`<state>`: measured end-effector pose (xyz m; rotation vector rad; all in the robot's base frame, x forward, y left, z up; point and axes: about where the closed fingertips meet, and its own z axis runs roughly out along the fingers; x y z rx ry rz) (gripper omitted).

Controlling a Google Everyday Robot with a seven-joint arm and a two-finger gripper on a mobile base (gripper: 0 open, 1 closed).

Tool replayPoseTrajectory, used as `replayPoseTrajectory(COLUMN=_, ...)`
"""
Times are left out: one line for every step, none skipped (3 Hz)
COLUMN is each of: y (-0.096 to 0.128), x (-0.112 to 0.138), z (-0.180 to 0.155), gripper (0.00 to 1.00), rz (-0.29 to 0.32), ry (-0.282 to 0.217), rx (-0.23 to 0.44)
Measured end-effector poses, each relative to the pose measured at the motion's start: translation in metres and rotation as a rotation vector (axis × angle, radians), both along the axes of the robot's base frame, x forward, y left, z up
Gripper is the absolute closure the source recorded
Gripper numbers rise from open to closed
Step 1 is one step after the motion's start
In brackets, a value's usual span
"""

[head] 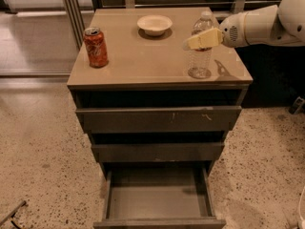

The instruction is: Pick water bottle from bottom drawer and place on counter

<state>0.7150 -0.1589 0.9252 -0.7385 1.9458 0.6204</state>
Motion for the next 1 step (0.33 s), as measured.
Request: replayPoseTrajectory(y=0.0000, x=0.0000, z=0.0000, gripper=0.00, rz=0.000, ry=0.000, rx=0.000)
